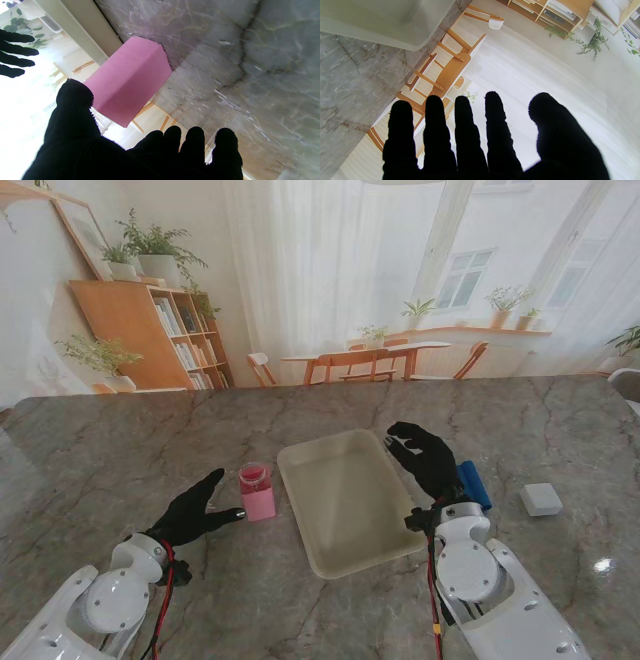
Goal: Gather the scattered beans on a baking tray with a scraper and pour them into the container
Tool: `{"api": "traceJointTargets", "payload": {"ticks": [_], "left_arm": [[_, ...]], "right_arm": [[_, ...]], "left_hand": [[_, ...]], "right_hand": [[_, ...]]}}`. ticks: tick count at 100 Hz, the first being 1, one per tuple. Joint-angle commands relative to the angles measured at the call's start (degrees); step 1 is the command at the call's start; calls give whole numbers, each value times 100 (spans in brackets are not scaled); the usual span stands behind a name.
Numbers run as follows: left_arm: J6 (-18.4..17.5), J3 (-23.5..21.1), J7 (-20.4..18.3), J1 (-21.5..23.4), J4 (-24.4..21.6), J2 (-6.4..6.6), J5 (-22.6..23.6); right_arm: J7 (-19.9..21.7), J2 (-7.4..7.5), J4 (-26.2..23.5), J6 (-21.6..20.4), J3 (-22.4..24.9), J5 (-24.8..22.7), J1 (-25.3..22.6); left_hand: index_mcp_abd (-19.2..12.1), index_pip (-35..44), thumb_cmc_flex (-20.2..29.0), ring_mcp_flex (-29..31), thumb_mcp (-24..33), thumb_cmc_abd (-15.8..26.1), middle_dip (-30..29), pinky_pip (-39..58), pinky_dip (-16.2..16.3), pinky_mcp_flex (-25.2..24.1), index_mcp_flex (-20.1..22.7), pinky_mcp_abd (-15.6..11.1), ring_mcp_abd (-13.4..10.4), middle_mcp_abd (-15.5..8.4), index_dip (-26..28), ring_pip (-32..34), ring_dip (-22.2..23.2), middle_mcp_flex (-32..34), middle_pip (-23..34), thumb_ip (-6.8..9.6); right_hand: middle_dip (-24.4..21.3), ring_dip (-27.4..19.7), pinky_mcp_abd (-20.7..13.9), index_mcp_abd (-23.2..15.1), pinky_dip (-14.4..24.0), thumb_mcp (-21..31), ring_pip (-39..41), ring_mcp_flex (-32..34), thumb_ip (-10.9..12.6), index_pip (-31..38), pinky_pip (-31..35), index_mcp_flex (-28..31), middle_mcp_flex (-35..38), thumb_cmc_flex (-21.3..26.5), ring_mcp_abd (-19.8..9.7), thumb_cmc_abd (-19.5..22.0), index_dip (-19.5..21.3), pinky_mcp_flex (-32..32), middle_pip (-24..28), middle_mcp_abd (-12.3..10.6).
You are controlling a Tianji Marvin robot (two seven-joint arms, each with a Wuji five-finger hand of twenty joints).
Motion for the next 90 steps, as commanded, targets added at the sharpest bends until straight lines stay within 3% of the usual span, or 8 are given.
{"api": "traceJointTargets", "payload": {"ticks": [1,22,43,79,90], "left_arm": [[-83,31,-131,-49,51,3,-67],[-273,92,-415,-206,218,65,-97],[-204,174,-817,-329,245,102,-549],[-430,394,-650,-618,616,60,-632],[-523,431,-594,-681,715,57,-564]], "right_arm": [[45,-28,-11,16,-12,29,-24],[21,-44,-27,96,-37,77,-24],[22,-49,-21,152,-72,94,-17],[66,-46,24,185,-139,116,10],[72,-50,30,205,-155,139,16]], "left_hand": [[335,-95,-223,-218,-53,-191,-114,-128,-178,-61,-173,-158,-117,-81,-68,-50,-90,-228,-78,111],[303,-140,-296,-324,-44,-324,-126,-143,-310,-62,-173,-200,-133,-108,-253,-33,-150,-340,-61,91],[-184,-215,-292,-604,-40,-344,-112,-225,-520,-226,-200,-238,-107,-168,-770,-74,-217,-609,-94,75],[-321,-281,-124,-503,-21,-484,-66,-130,-527,-125,-215,-329,-191,-314,-1162,21,-153,-666,-98,99],[-374,-317,-16,-526,-27,-483,-64,72,-583,-188,-189,-371,-195,-294,-1766,33,-113,-686,-170,117]], "right_hand": [[53,40,-29,-153,32,-15,12,86,-131,54,17,108,28,88,-167,145,137,-28,126,-138],[81,60,3,-137,64,-57,66,102,-118,87,75,139,55,147,-148,181,154,-15,176,-131],[102,73,35,-126,80,-96,121,114,-104,123,130,179,70,202,-156,218,173,-7,215,-129],[118,72,59,-138,79,-147,174,134,-91,165,181,209,95,257,-162,238,178,8,262,-126],[121,72,63,-147,79,-153,186,140,-95,181,195,210,102,268,-162,239,169,12,274,-135]]}}
